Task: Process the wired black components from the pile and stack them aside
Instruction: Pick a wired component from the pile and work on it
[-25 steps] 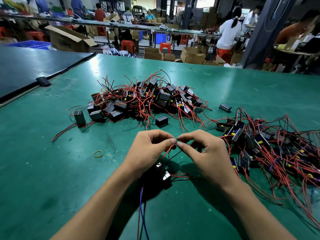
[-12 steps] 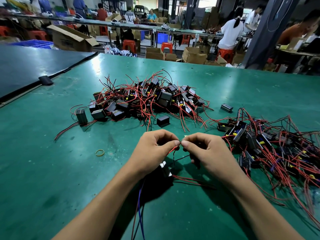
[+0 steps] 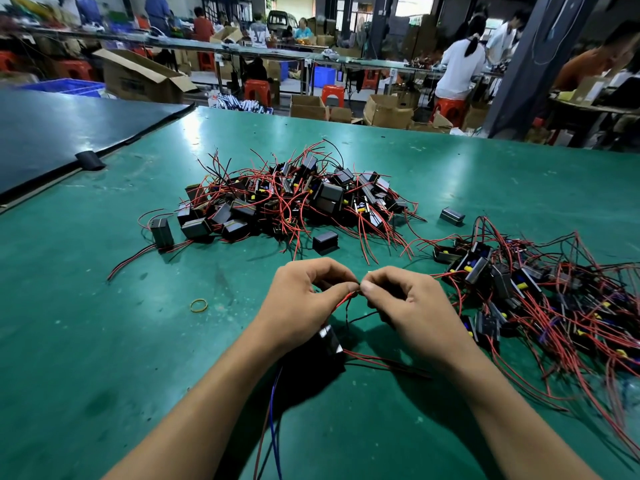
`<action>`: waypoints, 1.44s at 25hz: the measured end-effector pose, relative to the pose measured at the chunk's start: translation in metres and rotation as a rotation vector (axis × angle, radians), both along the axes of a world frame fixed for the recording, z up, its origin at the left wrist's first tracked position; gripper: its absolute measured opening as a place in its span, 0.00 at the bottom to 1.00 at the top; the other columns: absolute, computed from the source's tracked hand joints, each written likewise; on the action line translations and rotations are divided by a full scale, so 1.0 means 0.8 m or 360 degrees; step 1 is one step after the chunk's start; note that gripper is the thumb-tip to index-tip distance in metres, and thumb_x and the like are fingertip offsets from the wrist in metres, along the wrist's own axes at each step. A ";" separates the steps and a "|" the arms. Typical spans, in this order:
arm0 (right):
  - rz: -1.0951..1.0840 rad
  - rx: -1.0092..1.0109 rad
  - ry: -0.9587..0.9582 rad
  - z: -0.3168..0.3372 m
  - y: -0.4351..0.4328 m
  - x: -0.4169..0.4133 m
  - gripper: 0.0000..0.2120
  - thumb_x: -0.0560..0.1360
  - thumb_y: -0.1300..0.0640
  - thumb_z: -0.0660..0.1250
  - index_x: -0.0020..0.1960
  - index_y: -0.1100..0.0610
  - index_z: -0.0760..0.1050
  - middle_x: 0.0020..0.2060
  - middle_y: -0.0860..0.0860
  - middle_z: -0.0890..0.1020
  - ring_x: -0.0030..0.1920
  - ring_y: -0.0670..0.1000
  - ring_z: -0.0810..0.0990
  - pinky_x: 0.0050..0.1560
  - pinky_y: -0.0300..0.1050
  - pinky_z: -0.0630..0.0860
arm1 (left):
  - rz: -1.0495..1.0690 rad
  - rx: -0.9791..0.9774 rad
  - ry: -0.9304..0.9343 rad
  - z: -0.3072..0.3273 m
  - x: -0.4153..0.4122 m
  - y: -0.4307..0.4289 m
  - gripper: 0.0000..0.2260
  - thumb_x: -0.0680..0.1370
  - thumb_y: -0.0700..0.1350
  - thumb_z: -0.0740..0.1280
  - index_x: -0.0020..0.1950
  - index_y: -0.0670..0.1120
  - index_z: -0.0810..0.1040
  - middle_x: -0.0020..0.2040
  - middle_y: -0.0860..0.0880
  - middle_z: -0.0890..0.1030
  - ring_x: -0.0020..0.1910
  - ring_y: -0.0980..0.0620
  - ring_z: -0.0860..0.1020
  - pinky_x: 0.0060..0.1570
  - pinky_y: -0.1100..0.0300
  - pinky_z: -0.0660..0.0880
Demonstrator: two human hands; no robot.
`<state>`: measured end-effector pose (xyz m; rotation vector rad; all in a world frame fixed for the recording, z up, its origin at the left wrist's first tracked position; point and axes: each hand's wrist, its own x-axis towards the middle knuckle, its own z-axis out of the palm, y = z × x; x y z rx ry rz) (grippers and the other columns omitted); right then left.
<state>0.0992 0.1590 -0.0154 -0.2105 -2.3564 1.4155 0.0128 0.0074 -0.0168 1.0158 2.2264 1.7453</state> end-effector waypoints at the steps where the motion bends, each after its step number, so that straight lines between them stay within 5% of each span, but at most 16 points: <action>1: 0.0015 -0.0390 -0.0142 0.004 -0.002 -0.001 0.13 0.78 0.61 0.68 0.35 0.54 0.80 0.27 0.46 0.74 0.26 0.45 0.68 0.27 0.35 0.62 | 0.0012 -0.0019 0.0057 0.000 0.001 0.001 0.03 0.74 0.38 0.73 0.42 0.45 0.85 0.36 0.52 0.84 0.30 0.64 0.76 0.34 0.74 0.68; 3: 0.0013 -0.0613 -0.0245 0.006 -0.002 0.000 0.14 0.79 0.60 0.68 0.34 0.54 0.80 0.27 0.49 0.74 0.24 0.46 0.67 0.25 0.36 0.62 | 0.0034 -0.0033 0.0058 -0.001 0.001 0.002 0.04 0.74 0.38 0.73 0.41 0.47 0.84 0.35 0.53 0.84 0.31 0.63 0.77 0.34 0.73 0.69; 7: -0.0054 0.0313 0.0097 -0.001 0.003 0.005 0.02 0.74 0.58 0.75 0.44 0.53 0.84 0.29 0.40 0.80 0.28 0.41 0.74 0.33 0.29 0.68 | 0.0022 -0.0023 -0.0190 -0.006 -0.004 0.002 0.04 0.76 0.40 0.72 0.41 0.46 0.84 0.36 0.48 0.85 0.34 0.53 0.78 0.37 0.62 0.74; 9: -0.0070 0.0689 0.0319 -0.008 0.005 0.004 0.06 0.72 0.61 0.77 0.47 0.55 0.84 0.36 0.41 0.82 0.34 0.40 0.76 0.39 0.28 0.69 | -0.0009 -0.0040 -0.0252 -0.007 -0.006 0.001 0.05 0.76 0.41 0.71 0.40 0.47 0.84 0.36 0.47 0.85 0.33 0.52 0.76 0.34 0.60 0.72; 14: -0.0019 0.0971 0.0488 -0.013 0.011 0.006 0.01 0.77 0.59 0.72 0.48 0.56 0.83 0.41 0.49 0.82 0.40 0.50 0.80 0.41 0.46 0.76 | -0.0062 -0.0060 -0.0337 -0.006 -0.007 0.000 0.04 0.76 0.42 0.72 0.41 0.44 0.84 0.37 0.48 0.85 0.33 0.53 0.76 0.33 0.64 0.71; 20: -0.0057 0.0262 -0.0022 -0.005 0.001 0.000 0.08 0.78 0.57 0.70 0.40 0.51 0.81 0.30 0.43 0.80 0.31 0.39 0.74 0.35 0.32 0.68 | 0.0035 -0.0077 -0.0027 -0.002 -0.003 -0.001 0.03 0.73 0.38 0.74 0.42 0.45 0.85 0.36 0.51 0.85 0.29 0.65 0.76 0.33 0.74 0.69; 23: -0.0094 0.0375 -0.0002 0.001 0.008 0.005 0.07 0.79 0.55 0.69 0.42 0.48 0.82 0.32 0.39 0.82 0.34 0.37 0.77 0.37 0.27 0.68 | 0.0050 -0.0076 -0.0127 -0.003 -0.003 -0.001 0.02 0.74 0.39 0.73 0.42 0.45 0.85 0.37 0.49 0.85 0.35 0.58 0.80 0.37 0.67 0.75; 26: -0.0069 0.0671 -0.0306 0.007 0.029 0.008 0.10 0.76 0.53 0.72 0.57 0.47 0.82 0.48 0.40 0.81 0.43 0.37 0.77 0.44 0.24 0.67 | 0.0088 -0.0051 -0.0275 -0.006 -0.007 -0.002 0.02 0.76 0.38 0.71 0.43 0.43 0.83 0.38 0.47 0.86 0.36 0.55 0.82 0.41 0.63 0.78; 28: 0.0073 0.0775 -0.0647 0.006 0.041 0.011 0.12 0.73 0.49 0.75 0.56 0.47 0.82 0.50 0.42 0.79 0.44 0.37 0.74 0.45 0.29 0.67 | 0.0084 -0.0029 -0.0360 -0.006 -0.008 -0.003 0.02 0.77 0.37 0.70 0.45 0.42 0.81 0.39 0.46 0.86 0.36 0.53 0.83 0.40 0.62 0.79; 31: 0.0198 0.0581 -0.0731 0.013 0.051 0.018 0.09 0.70 0.42 0.76 0.44 0.46 0.84 0.41 0.43 0.81 0.40 0.40 0.76 0.43 0.34 0.70 | 0.0056 -0.0027 -0.0449 -0.006 -0.008 -0.002 0.02 0.79 0.38 0.68 0.46 0.41 0.78 0.40 0.45 0.86 0.34 0.47 0.84 0.41 0.51 0.79; 36: 0.0317 0.0384 -0.0786 0.014 0.045 0.017 0.04 0.75 0.53 0.74 0.44 0.52 0.82 0.39 0.49 0.87 0.39 0.46 0.83 0.43 0.39 0.78 | 0.0026 -0.0075 -0.0443 -0.007 -0.010 -0.003 0.02 0.79 0.41 0.67 0.47 0.44 0.77 0.40 0.48 0.86 0.29 0.49 0.82 0.34 0.59 0.74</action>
